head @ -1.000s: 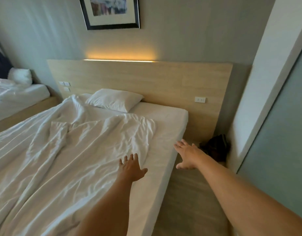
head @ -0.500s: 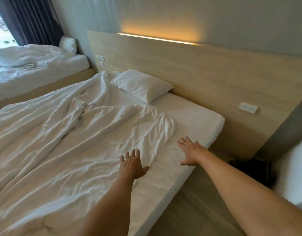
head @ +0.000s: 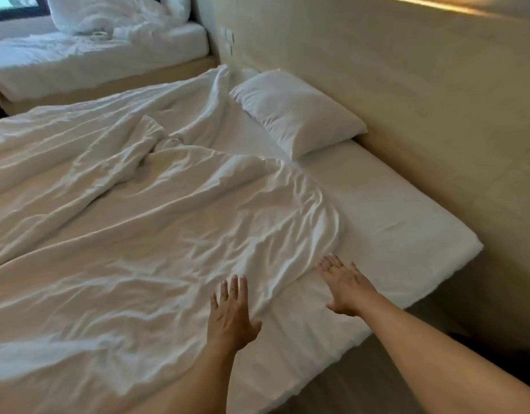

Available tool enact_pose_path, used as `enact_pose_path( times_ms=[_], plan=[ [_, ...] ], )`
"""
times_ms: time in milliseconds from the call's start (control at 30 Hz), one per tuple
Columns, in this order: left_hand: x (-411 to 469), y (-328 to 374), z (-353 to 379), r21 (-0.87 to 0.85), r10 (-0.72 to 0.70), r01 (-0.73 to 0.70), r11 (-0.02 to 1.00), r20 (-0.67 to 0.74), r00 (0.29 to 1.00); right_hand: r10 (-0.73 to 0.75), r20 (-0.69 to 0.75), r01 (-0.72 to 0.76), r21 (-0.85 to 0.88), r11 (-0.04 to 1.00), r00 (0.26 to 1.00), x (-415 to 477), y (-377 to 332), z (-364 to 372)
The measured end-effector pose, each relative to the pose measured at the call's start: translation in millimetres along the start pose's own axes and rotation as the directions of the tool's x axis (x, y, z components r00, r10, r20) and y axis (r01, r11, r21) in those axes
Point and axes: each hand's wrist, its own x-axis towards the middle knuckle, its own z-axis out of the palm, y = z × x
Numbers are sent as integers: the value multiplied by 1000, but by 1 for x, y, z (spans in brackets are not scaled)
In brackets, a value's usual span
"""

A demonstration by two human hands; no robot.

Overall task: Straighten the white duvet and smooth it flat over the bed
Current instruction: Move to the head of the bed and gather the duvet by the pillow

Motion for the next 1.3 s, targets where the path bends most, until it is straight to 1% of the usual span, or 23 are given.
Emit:
enact_pose_path(
  times_ms=[100,167,267,333,467,533,600,633,667,733,767,833,900,1000,1033,1133,1233,1300],
  plan=[
    [33,19,38,8,-11,11,1000,0,1000,-37,31,39,-70,997,999,50,32,27],
    [53,30,58,25,-21,21,999,-17,1000,-55,12,55,-96,994,998,80,48,38],
    [87,45,83,63,-40,43,997,-42,998,-126,-74,115,-138,984,989,136,67,54],
    [110,52,99,76,-61,67,995,-84,995,-177,-128,155,-165,974,976,172,76,64],
    [151,64,129,43,-101,107,993,-138,985,-225,-211,186,-190,964,951,226,98,80],
    [169,64,136,36,-127,135,990,-181,975,-274,-272,227,-191,955,923,251,108,81],
    [184,57,138,28,-177,189,982,-242,954,-329,-351,271,-205,941,877,281,116,79],
    [192,52,137,26,-202,215,976,-260,944,-337,-371,278,-204,939,865,296,121,77],
    [201,47,135,21,-222,236,972,-262,939,-349,-375,285,-218,934,859,311,125,73],
    [217,39,131,10,-245,253,967,-219,945,-373,-325,301,-249,920,869,329,128,64],
    [222,38,131,11,-247,254,967,-186,951,-364,-277,296,-258,920,889,334,128,63],
    [224,40,135,23,-247,253,967,-146,958,-356,-229,287,-285,915,906,330,130,70],
    [215,48,142,30,-239,245,969,-132,962,-385,-233,312,-295,903,893,315,140,82],
    [197,68,148,50,-213,219,974,-102,972,-414,-282,336,-285,898,866,294,161,105],
    [191,76,150,58,-209,215,975,-95,973,-408,-287,327,-289,900,867,285,168,112],
    [170,104,159,84,-201,206,975,-74,977,-378,-233,307,-290,906,896,249,192,128],
    [144,135,171,86,-169,175,981,-78,983,-408,-271,313,-331,890,872,208,221,146],
    [128,151,175,68,-132,138,988,-84,988,-373,-246,293,-308,905,895,189,230,152]
  ],
)
